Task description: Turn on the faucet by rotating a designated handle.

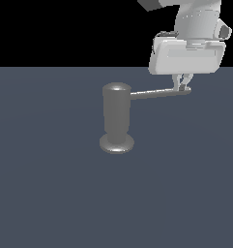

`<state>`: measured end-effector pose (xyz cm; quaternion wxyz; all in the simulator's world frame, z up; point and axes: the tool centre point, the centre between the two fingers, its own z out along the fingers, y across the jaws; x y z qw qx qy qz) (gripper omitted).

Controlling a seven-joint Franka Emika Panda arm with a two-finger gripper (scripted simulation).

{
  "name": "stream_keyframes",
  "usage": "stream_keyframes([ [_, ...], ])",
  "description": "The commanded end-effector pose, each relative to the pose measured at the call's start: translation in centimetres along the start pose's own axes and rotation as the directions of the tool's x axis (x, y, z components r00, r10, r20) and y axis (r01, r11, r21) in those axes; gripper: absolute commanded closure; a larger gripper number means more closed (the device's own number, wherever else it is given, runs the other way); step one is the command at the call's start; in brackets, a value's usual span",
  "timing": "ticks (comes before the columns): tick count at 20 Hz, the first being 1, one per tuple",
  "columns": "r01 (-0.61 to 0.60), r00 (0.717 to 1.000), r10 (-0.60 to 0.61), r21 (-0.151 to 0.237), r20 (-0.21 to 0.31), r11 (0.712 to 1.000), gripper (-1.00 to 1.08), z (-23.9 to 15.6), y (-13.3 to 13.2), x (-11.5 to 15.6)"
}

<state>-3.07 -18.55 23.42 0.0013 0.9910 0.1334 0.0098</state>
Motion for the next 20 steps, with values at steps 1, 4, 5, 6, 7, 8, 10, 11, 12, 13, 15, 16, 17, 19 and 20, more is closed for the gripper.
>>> stream_keyframes([
  [1, -0.008, 1.000, 0.008, 0.001, 0.011, 1.000, 1.08, 0.7, 0.8, 0.3],
  [4, -0.010, 1.000, 0.010, 0.002, 0.012, 1.000, 1.08, 0.8, 1.5, 0.9],
  [5, -0.011, 1.000, 0.011, 0.002, 0.012, 1.000, 1.08, 0.8, 1.7, 1.1],
  [6, -0.011, 1.000, 0.011, 0.002, 0.013, 1.000, 1.08, 0.9, 1.9, 1.3],
  [7, -0.012, 1.000, 0.012, 0.002, 0.013, 1.000, 1.08, 0.9, 2.1, 1.5],
  [8, -0.013, 1.000, 0.013, 0.003, 0.014, 1.000, 1.08, 0.9, 2.3, 1.7],
  [10, -0.014, 1.000, 0.014, 0.003, 0.015, 1.000, 1.08, 1.0, 2.7, 2.1],
  [11, -0.015, 1.000, 0.015, 0.003, 0.015, 1.000, 1.08, 1.0, 2.9, 2.3],
  [12, -0.015, 1.000, 0.015, 0.003, 0.016, 1.000, 1.08, 1.0, 3.0, 2.5],
  [13, -0.016, 1.000, 0.016, 0.004, 0.016, 1.000, 1.08, 1.1, 3.2, 2.7],
  [15, -0.017, 1.000, 0.017, 0.004, 0.017, 1.000, 1.08, 1.1, 3.6, 3.1],
  [16, -0.018, 1.000, 0.018, 0.004, 0.018, 1.000, 1.08, 1.1, 3.8, 3.3],
  [17, -0.019, 1.000, 0.019, 0.004, 0.018, 1.000, 1.08, 1.2, 4.0, 3.5],
  [19, -0.019, 1.000, 0.019, 0.005, 0.018, 1.000, 1.08, 1.2, 4.2, 3.7],
  [20, 0.015, 1.000, -0.015, 0.007, -0.003, 1.000, 1.08, -0.1, 2.2, 5.0],
])
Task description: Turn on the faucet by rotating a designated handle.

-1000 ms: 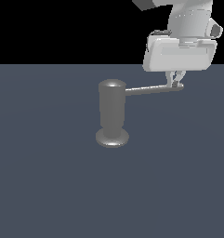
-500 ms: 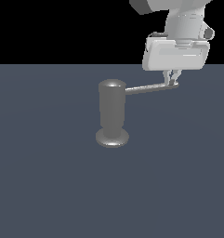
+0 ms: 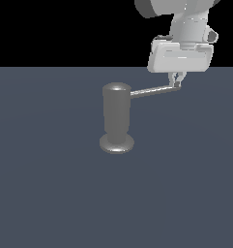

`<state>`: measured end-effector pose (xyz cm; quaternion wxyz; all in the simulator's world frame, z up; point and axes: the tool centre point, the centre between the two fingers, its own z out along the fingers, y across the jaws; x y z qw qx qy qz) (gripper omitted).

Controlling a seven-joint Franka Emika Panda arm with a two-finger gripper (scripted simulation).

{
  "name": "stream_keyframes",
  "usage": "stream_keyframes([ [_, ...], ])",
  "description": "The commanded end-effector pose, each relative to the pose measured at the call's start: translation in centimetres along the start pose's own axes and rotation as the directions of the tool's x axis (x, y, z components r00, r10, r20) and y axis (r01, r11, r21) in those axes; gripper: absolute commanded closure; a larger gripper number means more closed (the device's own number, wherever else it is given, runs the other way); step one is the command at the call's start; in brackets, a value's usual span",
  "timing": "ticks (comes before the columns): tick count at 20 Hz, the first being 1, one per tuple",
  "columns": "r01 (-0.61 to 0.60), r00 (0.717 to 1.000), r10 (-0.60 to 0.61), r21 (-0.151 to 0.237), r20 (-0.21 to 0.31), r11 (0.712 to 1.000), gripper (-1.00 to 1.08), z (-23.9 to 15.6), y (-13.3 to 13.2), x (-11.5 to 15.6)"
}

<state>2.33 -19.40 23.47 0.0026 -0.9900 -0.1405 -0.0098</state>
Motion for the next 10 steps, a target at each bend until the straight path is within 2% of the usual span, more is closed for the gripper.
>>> stream_keyframes([
  [1, 0.000, 1.000, 0.000, -0.001, -0.002, 1.000, 1.08, -0.1, 0.0, 0.4],
  [10, -0.007, 1.000, 0.007, -0.001, 0.003, 1.000, 1.08, 0.2, -0.2, 3.3],
])
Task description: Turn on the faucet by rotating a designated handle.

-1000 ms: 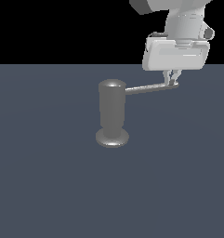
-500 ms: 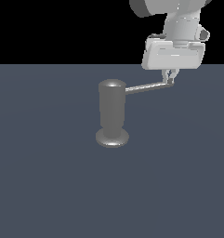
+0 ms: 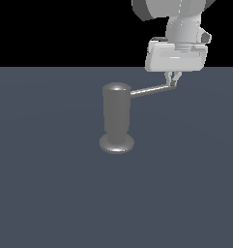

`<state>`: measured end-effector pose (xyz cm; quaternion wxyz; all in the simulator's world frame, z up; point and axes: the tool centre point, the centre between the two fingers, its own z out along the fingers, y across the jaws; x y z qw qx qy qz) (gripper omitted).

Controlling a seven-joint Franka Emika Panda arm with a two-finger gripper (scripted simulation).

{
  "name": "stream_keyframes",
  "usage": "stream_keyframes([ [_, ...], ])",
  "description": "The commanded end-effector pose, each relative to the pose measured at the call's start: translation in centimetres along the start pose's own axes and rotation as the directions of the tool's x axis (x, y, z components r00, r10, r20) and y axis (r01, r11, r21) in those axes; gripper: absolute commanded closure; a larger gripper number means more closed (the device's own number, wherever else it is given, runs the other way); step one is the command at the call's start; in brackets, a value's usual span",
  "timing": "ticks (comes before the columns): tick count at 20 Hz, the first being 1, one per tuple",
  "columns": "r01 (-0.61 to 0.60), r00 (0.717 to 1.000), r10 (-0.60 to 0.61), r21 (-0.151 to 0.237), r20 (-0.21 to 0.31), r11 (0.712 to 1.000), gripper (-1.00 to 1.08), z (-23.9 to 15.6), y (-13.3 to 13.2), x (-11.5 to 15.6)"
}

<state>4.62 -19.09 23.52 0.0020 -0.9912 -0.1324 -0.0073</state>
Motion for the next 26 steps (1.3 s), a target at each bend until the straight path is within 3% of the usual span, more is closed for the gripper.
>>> stream_keyframes([
  [1, 0.009, 1.000, -0.009, -0.001, -0.002, 1.000, 1.08, 0.2, -0.5, 1.4],
  [26, -0.007, 1.000, 0.007, -0.001, 0.008, 1.000, 1.08, 0.9, -0.9, 8.4],
])
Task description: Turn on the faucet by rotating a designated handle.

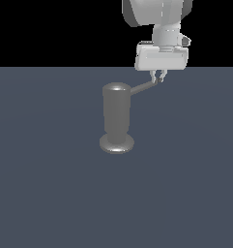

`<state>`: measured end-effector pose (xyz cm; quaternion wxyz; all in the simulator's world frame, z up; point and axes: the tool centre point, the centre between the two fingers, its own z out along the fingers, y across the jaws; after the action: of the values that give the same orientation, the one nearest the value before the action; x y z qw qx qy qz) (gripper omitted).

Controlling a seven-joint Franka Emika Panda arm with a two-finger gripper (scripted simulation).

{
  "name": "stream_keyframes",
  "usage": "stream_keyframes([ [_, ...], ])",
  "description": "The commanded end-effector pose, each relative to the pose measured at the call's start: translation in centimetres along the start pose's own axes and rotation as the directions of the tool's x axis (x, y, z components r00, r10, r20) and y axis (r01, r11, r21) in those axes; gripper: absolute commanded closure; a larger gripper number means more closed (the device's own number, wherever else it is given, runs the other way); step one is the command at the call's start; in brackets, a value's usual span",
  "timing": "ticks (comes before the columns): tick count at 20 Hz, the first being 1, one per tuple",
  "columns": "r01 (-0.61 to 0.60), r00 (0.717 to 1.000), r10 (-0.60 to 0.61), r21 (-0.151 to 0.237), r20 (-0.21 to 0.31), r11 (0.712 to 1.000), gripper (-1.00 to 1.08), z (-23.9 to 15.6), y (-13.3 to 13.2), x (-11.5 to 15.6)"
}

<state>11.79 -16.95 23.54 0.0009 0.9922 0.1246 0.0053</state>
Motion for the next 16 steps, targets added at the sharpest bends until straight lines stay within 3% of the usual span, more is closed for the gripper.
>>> stream_keyframes([
  [1, 0.008, 1.000, -0.008, 0.004, 0.003, 1.000, 1.08, 0.8, -0.7, 1.1],
  [16, 0.000, 1.000, 0.000, 0.003, 0.008, 1.000, 1.08, 1.2, -0.9, 4.4],
])
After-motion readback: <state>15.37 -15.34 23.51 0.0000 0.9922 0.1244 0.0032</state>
